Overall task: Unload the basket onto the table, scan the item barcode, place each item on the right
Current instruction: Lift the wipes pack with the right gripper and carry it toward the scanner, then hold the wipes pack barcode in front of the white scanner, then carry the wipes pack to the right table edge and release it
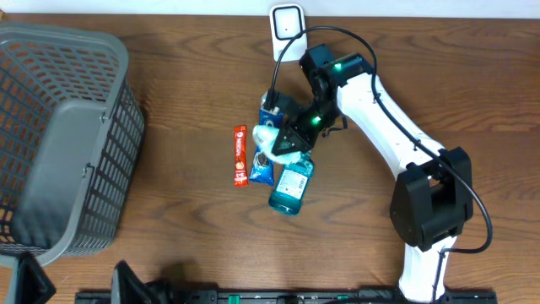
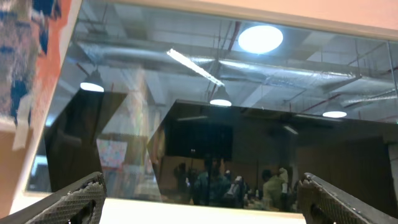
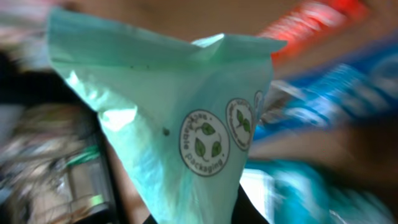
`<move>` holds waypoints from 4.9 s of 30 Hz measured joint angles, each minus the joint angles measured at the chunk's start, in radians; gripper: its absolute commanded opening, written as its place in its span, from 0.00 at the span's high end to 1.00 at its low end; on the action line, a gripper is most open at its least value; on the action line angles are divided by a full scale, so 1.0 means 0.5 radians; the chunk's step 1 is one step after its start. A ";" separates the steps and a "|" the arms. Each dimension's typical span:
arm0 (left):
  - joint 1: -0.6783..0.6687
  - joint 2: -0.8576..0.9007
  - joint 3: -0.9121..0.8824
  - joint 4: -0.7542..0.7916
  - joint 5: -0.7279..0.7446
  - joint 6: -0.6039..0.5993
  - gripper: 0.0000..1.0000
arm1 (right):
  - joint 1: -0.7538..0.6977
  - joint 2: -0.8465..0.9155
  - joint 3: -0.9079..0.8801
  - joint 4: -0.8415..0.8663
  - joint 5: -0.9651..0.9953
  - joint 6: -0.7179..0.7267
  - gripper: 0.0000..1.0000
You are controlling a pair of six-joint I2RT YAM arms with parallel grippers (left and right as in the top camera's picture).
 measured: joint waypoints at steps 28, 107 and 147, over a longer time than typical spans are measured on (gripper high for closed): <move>0.000 0.022 -0.513 -0.253 0.167 -0.054 0.02 | 0.060 0.105 0.002 1.848 2.622 0.407 0.99; -0.159 0.036 -1.553 0.488 0.650 -0.008 0.02 | -0.334 0.126 0.441 1.180 3.431 0.299 0.99; -0.419 0.036 -1.661 0.435 0.156 -0.227 0.02 | -1.899 0.165 -0.513 1.073 2.659 1.348 0.92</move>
